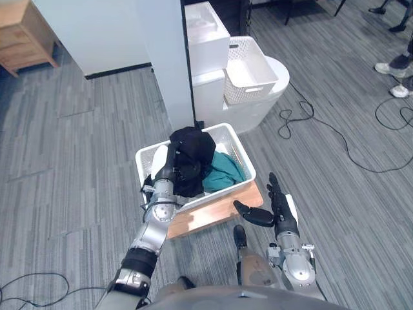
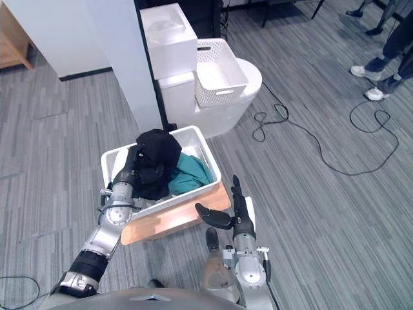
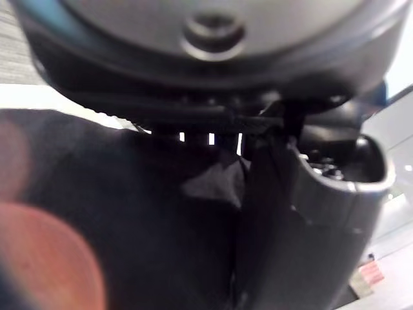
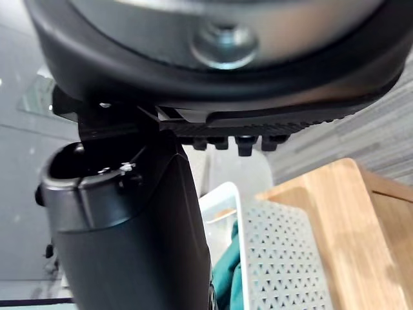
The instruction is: Tidy up the quilt and then pick up the clothes from the bed and put them into the laundry hamper
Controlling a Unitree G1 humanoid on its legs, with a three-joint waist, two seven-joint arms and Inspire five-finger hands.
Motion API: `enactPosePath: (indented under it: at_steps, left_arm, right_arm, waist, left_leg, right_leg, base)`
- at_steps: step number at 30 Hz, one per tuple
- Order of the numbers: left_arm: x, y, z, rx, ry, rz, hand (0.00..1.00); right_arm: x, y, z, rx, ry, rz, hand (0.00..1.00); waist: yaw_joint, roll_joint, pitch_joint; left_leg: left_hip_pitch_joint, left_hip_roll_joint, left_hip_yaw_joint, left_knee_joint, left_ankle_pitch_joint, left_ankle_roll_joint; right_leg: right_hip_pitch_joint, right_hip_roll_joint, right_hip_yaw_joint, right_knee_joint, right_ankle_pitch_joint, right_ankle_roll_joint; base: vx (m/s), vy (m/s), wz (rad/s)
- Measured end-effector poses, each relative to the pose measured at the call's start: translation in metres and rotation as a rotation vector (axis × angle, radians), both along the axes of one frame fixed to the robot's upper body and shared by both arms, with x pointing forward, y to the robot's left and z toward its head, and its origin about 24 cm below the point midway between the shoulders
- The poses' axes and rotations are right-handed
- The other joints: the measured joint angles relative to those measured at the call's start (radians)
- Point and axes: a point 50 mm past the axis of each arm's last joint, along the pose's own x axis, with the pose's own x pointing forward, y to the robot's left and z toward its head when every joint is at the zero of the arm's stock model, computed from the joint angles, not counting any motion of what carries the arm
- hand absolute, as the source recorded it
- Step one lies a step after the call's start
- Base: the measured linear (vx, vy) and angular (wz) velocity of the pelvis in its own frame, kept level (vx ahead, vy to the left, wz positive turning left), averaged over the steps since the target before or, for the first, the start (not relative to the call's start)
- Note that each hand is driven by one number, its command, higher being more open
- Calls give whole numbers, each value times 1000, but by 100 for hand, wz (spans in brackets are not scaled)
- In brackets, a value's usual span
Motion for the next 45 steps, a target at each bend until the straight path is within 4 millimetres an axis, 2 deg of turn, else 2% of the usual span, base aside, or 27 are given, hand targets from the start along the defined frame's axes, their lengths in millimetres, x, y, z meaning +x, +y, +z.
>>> enactPosePath:
  at_steps: [4, 11, 15, 19, 24, 28, 29, 30, 34, 37, 41, 45]
  left_arm:
    - [5, 3, -11, 25, 65, 27, 100]
    - [14, 8, 6, 8, -17, 80, 100]
    - [-4, 8, 29, -154, -144, 96, 100]
    - [-20, 14, 52, -327, -277, 86, 100]
    - [-39, 34, 48, -534, -300, 177, 100]
    - [-59, 42, 27, -649, -237, 258, 100]
    - [-70, 45, 16, -663, -187, 275, 100]
    - [-83, 48, -8, -707, -83, 306, 100]
    - [-124, 58, -65, -820, 167, 470, 100]
    - [-148, 56, -91, -860, 299, 521, 100]
    - [-189, 44, -132, -860, 571, 579, 100]
    - [-211, 51, -152, -812, 705, 633, 100]
  right_arm:
    - [2, 4, -3, 3, 12, 16, 100]
    - [1, 11, -5, 13, 19, 37, 100]
    - [-4, 13, -15, 17, 65, 42, 100]
    - [-13, 11, -30, 16, 142, 37, 100]
    - [-21, 3, -48, 3, 229, 7, 100]
    - [-33, -22, -69, -22, 340, -108, 100]
    - [-37, -31, -76, -31, 383, -160, 100]
    - [-49, -42, -87, -33, 461, -224, 100]
    - [-59, -42, -97, -11, 533, -254, 100]
    - [-67, -45, -104, 41, 573, -310, 100]
    - [-81, -50, -116, 81, 657, -398, 100]
    - [-91, -54, -125, 116, 727, -463, 100]
  waist:
    - [-27, -4, 9]
    - [-20, -5, 9]
    - [-10, -4, 10]
    - [29, -3, 9]
    - [59, 10, 0]
    - [73, 9, -16]
    - [85, 6, -20]
    - [93, 0, -24]
    - [97, -32, -54]
    - [106, -34, -68]
    - [119, -28, -79]
    - [119, -23, -87]
  left_leg:
    - [-3, 2, 16, 4, 2, -3]
    - [7, 2, 6, 3, 2, -4]
    - [39, 4, -20, -2, 2, -3]
    - [48, 1, -50, -5, 5, 6]
    - [48, 1, -82, -12, 20, 10]
    - [48, 1, -122, -21, 33, 10]
    - [53, -1, -133, -30, 41, 11]
    - [67, -6, -152, -47, 54, 11]
    - [87, -21, -169, -92, 83, 7]
    - [103, -25, -173, -130, 103, 0]
    - [152, -23, -172, -189, 120, -6]
    - [163, -20, -165, -212, 128, -15]
  right_leg:
    - [-16, 6, 15, 0, 1, -1]
    - [-1, 3, 5, 0, 8, -3]
    - [50, 1, -31, 0, 8, -3]
    - [81, -8, -67, 0, 7, -2]
    - [98, -11, -97, 0, 6, -2]
    - [118, -19, -125, 0, 4, -2]
    - [126, -22, -137, -1, 3, -3]
    - [146, -26, -157, -3, 2, -4]
    - [161, -35, -181, -6, -30, -5]
    - [167, -34, -198, -6, -39, -9]
    - [197, -22, -208, -6, -64, -9]
    - [197, -13, -207, -7, -69, -7]
  base:
    - [-13, -34, -13]
    - [-29, 0, 4]
    - [-54, 3, 21]
    - [-96, 1, 24]
    - [-67, -26, 20]
    - [-41, -12, 27]
    - [-68, -16, 39]
    - [-92, -15, 39]
    - [-79, -30, 17]
    - [-47, -37, 13]
    - [-13, -20, 5]
    - [7, -2, -1]
